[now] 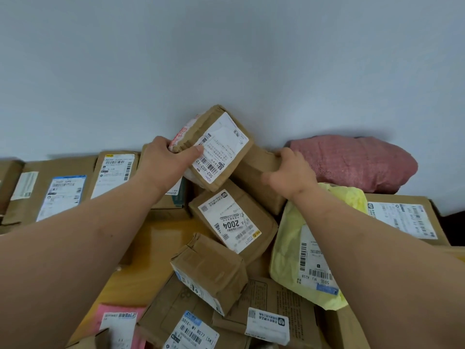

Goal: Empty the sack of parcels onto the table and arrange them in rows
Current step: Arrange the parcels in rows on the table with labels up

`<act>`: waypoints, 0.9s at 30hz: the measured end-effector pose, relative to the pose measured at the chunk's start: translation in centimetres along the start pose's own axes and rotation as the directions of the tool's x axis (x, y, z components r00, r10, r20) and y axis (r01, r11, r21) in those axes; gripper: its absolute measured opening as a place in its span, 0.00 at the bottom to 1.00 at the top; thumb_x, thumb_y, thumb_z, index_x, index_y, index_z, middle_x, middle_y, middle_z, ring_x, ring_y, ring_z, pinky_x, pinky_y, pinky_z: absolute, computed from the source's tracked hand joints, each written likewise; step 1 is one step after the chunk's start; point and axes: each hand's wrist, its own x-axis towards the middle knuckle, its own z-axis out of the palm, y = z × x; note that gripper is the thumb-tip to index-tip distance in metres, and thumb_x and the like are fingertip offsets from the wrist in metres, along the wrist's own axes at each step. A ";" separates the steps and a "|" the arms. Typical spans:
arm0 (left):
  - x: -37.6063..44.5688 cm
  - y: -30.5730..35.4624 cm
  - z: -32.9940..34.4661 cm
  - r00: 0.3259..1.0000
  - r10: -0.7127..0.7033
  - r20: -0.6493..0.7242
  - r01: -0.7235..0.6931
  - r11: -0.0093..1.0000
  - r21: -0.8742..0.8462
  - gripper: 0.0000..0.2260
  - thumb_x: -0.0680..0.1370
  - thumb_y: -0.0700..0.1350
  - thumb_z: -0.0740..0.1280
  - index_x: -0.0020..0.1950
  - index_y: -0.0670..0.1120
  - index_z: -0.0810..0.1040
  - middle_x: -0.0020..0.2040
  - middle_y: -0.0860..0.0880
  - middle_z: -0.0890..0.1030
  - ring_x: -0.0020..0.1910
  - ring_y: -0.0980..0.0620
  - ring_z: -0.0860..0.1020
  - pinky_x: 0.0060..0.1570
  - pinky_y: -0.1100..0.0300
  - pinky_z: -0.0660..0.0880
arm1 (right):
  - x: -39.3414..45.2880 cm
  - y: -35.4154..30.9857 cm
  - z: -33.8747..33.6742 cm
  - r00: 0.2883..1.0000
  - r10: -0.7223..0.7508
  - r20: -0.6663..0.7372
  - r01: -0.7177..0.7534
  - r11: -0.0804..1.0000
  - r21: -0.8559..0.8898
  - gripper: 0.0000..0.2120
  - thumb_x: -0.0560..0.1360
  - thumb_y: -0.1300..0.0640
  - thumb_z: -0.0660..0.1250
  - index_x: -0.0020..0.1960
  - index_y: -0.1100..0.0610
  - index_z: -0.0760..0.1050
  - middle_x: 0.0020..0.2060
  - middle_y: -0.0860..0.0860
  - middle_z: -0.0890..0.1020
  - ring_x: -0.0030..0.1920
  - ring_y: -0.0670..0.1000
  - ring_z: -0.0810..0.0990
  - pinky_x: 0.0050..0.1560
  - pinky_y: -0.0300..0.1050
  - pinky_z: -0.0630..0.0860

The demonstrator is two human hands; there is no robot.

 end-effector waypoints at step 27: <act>-0.6 -2.7 -1.0 0.996 -0.076 -0.055 0.076 0.997 0.006 0.39 0.63 0.70 0.70 0.65 0.48 0.72 0.56 0.49 0.80 0.54 0.47 0.80 0.53 0.48 0.79 | -4.1 -1.5 3.8 0.954 -0.290 -0.079 0.225 0.864 -0.451 0.19 0.74 0.49 0.64 0.62 0.54 0.70 0.53 0.54 0.73 0.48 0.56 0.75 0.42 0.47 0.66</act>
